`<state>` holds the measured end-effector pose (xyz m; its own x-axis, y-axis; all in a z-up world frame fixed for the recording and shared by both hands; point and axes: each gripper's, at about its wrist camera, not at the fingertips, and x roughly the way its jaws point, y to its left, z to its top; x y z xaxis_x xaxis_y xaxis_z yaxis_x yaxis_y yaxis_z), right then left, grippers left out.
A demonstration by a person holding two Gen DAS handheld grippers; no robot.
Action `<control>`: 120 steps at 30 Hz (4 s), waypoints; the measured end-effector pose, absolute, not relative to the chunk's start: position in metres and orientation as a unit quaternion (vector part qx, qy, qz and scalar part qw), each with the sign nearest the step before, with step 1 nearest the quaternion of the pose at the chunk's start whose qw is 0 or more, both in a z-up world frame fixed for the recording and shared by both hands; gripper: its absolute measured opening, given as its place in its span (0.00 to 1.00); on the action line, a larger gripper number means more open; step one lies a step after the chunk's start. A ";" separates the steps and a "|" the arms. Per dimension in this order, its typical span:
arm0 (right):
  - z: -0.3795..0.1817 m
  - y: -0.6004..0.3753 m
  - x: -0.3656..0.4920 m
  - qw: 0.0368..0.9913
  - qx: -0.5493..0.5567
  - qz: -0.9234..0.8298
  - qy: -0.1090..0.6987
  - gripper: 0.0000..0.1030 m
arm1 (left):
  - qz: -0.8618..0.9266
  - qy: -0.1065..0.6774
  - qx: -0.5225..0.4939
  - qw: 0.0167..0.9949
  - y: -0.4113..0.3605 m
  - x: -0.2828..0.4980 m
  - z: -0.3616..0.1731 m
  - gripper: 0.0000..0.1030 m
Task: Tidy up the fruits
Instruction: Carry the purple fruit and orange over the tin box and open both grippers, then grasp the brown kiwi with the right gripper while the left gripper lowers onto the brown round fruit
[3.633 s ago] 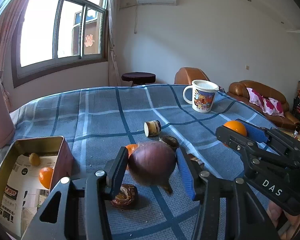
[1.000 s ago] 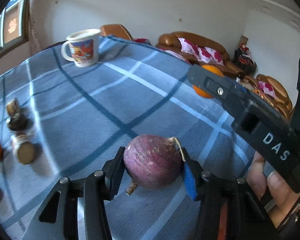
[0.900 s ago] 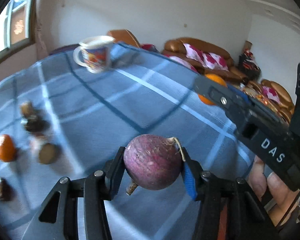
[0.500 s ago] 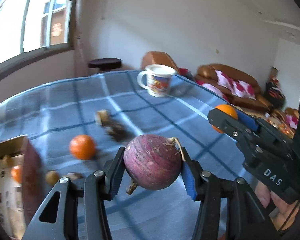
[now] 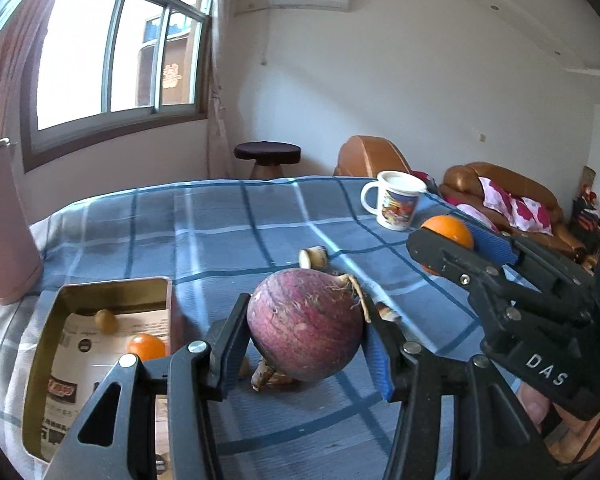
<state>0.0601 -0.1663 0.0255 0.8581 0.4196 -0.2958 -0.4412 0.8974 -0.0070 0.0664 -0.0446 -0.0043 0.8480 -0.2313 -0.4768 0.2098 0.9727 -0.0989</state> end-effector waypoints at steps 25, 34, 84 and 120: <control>0.006 -0.034 0.090 0.921 -0.086 0.329 0.191 0.43 | 0.019 0.264 -0.070 0.962 0.089 0.065 -0.029 0.52; -0.020 0.011 0.086 0.902 -0.118 0.356 0.214 0.43 | 0.044 0.280 -0.089 0.955 0.123 0.064 -0.043 0.52; -0.070 -0.022 0.126 0.852 -0.228 0.316 0.349 0.29 | 0.070 0.252 -0.104 0.960 0.121 0.047 -0.036 0.72; -0.026 -0.173 0.124 0.949 -0.029 0.188 0.253 0.29 | -0.092 0.388 0.030 0.917 -0.072 0.120 -0.071 0.56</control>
